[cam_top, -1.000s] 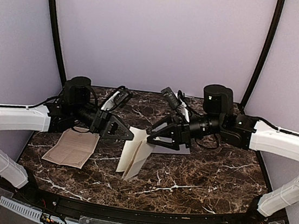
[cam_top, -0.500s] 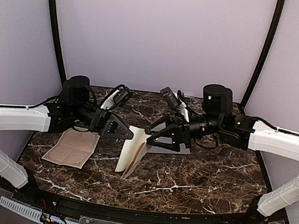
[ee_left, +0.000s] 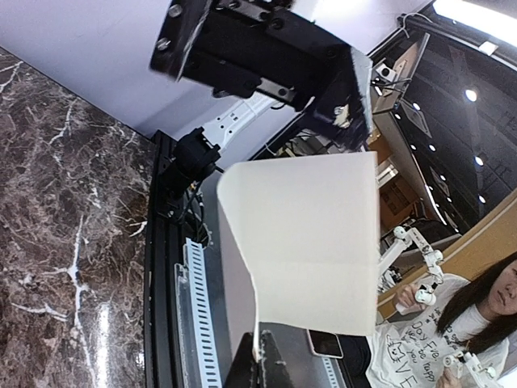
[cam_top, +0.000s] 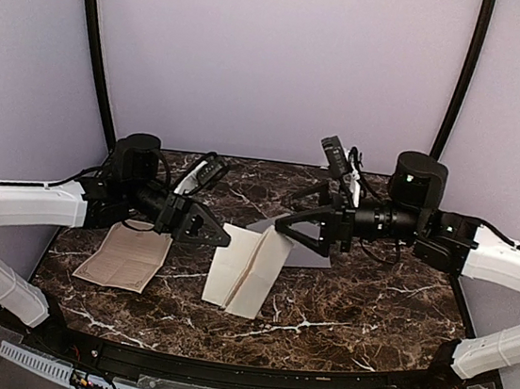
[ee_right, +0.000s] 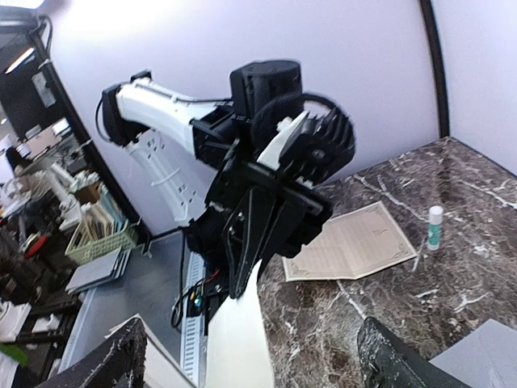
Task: Place the letter into the envelope and seal it
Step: Fold the letter.
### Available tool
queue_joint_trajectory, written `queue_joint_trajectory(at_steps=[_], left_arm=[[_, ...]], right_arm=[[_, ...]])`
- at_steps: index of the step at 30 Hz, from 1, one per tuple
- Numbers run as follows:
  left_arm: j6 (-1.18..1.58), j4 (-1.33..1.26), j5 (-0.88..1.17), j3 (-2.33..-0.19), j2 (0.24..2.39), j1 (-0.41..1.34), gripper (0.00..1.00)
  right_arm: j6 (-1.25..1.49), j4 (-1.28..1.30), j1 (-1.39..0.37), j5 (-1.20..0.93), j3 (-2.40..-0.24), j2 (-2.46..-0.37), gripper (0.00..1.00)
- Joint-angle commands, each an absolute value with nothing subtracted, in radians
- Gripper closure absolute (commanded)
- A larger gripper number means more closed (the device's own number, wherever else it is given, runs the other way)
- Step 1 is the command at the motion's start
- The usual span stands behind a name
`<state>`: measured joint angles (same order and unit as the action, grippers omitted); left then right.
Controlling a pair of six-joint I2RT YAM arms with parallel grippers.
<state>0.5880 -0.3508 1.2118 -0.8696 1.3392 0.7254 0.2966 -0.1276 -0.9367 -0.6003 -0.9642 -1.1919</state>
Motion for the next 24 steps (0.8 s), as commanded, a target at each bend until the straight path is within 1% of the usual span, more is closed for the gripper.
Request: queue_joint_trajectory(at_steps=[1, 3, 4, 7, 9, 11, 12, 14, 18, 20, 22, 23, 24], left_arm=[[0.451, -0.217, 1.147, -0.912, 1.267, 0.697, 1.00], [0.404, -0.179, 1.062, -0.912, 1.239, 0.694, 1.00], [0.395, -0.176, 1.025, -0.909, 1.224, 0.693, 1.00], [0.405, -0.209, 1.014, -0.896, 1.220, 0.693, 1.00], [0.411, -0.221, 0.972, -0.892, 1.215, 0.693, 1.00], [0.403, -0.229, 0.882, -0.874, 1.188, 0.693, 1.00], [0.403, -0.246, 0.834, -0.867, 1.166, 0.693, 1.00], [0.404, -0.277, 0.800, -0.845, 1.142, 0.693, 1.00], [0.433, -0.314, 0.819, -0.829, 1.146, 0.693, 1.00], [0.448, -0.331, 0.823, -0.821, 1.146, 0.693, 1.00], [0.451, -0.334, 0.821, -0.817, 1.146, 0.693, 1.00], [0.451, -0.335, 0.821, -0.816, 1.147, 0.693, 1.00], [0.453, -0.338, 0.822, -0.816, 1.149, 0.693, 1.00]], right_arm=[[0.332, -0.137, -0.930, -0.314, -0.950, -1.105, 0.11], [0.366, -0.103, -0.930, -0.249, -0.948, -1.093, 0.12], [0.378, -0.108, -0.929, -0.253, -0.938, -1.086, 0.13], [0.422, -0.161, -0.936, -0.308, -0.899, -1.087, 0.13], [0.457, -0.140, -0.950, -0.230, -0.892, -1.083, 0.11], [0.489, -0.113, -0.961, -0.096, -0.876, -1.062, 0.10], [0.500, -0.113, -0.962, -0.062, -0.862, -1.049, 0.10], [0.523, -0.128, -0.965, -0.009, -0.821, -1.015, 0.09], [0.565, -0.115, -0.962, 0.082, -0.753, -0.976, 0.07], [0.578, -0.123, -0.961, 0.074, -0.728, -0.977, 0.07], [0.577, -0.174, -0.961, 0.011, -0.707, -0.987, 0.09], [0.573, -0.201, -0.961, -0.044, -0.700, -0.997, 0.11], [0.570, -0.224, -0.962, -0.083, -0.698, -1.010, 0.17]])
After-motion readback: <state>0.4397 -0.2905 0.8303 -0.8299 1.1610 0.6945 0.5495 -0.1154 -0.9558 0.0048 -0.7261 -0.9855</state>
